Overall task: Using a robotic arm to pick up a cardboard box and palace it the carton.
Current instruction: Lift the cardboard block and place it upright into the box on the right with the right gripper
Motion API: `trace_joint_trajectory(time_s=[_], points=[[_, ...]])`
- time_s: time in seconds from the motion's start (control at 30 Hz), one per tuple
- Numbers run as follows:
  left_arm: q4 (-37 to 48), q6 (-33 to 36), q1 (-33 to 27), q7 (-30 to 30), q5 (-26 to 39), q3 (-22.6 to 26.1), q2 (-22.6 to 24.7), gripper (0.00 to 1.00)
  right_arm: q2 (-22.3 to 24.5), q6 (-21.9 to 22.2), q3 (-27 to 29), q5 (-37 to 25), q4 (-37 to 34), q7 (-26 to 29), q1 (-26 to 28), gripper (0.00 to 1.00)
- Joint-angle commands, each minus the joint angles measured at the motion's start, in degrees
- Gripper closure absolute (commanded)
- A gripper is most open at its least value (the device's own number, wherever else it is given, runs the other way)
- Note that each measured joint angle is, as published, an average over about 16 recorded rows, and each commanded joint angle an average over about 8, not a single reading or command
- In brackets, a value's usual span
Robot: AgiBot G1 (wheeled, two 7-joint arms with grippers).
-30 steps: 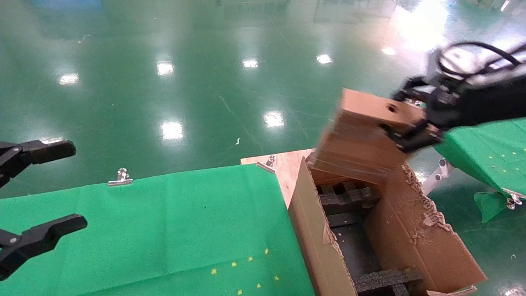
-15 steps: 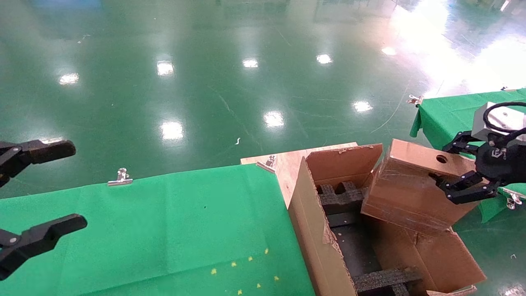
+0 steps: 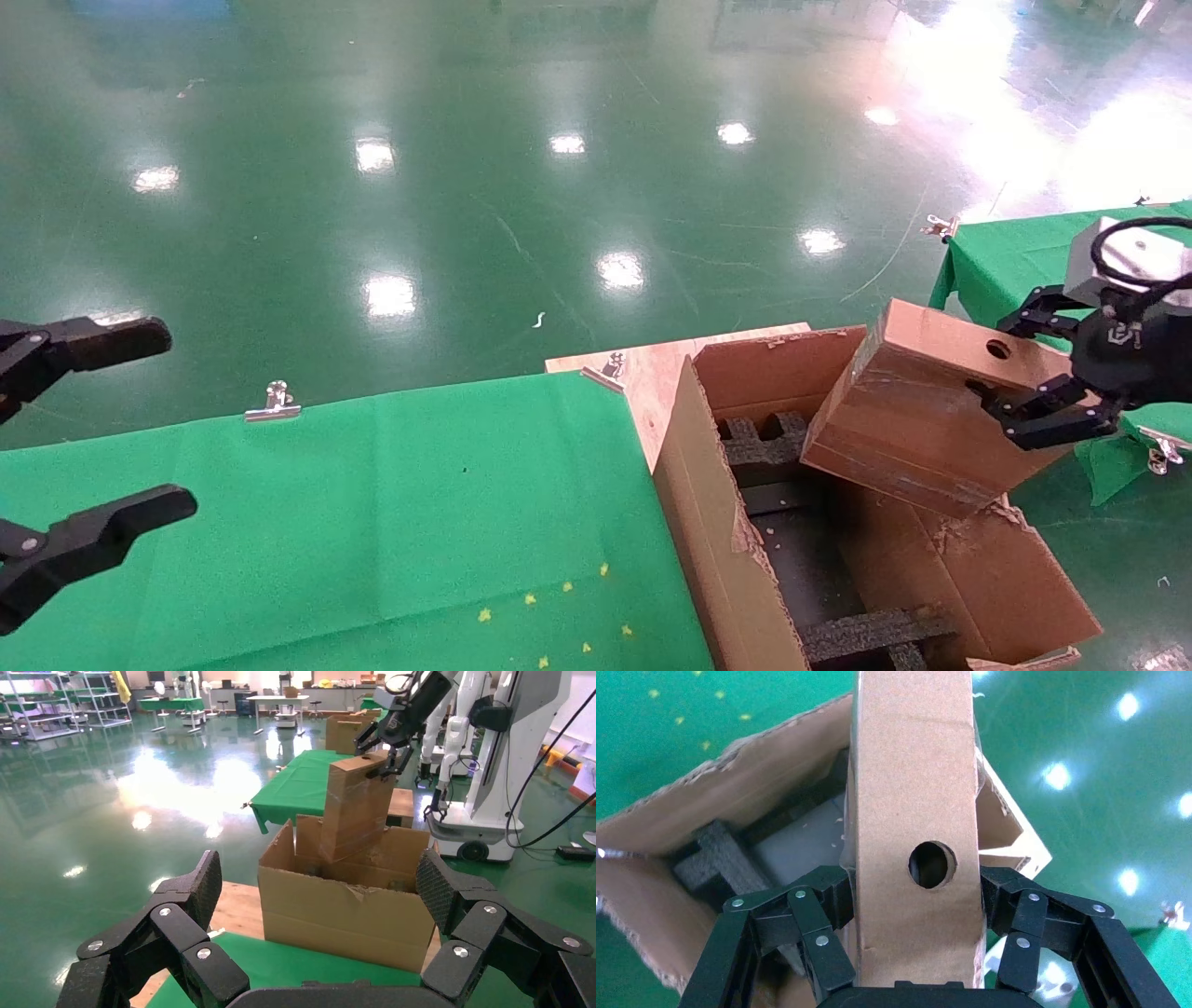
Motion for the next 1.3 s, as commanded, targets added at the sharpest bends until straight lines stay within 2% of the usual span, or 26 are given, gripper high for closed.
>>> trace_joint_trajectory(time_s=[0.03, 0.2, 0.43, 0.63, 0.87, 1.03, 1.3], points=[[0.0, 0.0, 0.0, 0.0, 0.0, 0.0, 0.0, 0.00, -0.2, 0.8, -0.2, 0.0, -0.5, 0.7, -0.4, 1.00], [0.0, 0.0, 0.0, 0.0, 0.0, 0.0, 0.0, 0.00, 1.1, 8.5, -2.1, -1.2, 3.5, 13.0, -4.8, 1.00], [0.0, 0.0, 0.0, 0.0, 0.0, 0.0, 0.0, 0.00, 6.2, 18.3, -5.4, -4.6, 16.3, 34.2, -10.5, 1.00], [0.0, 0.0, 0.0, 0.0, 0.0, 0.0, 0.0, 0.00, 7.0, 22.9, -7.5, -7.9, 20.2, 48.2, -13.4, 1.00], [0.0, 0.0, 0.0, 0.0, 0.0, 0.0, 0.0, 0.00, 5.3, 22.8, -9.1, -8.5, 20.3, 56.1, -15.2, 1.00], [0.0, 0.0, 0.0, 0.0, 0.0, 0.0, 0.0, 0.00, 4.5, 23.0, -10.2, -9.8, 20.2, 58.7, -16.3, 1.00], [0.0, 0.0, 0.0, 0.0, 0.0, 0.0, 0.0, 0.00, 3.6, 25.6, -11.1, -13.4, 20.3, 62.1, -17.5, 1.00]])
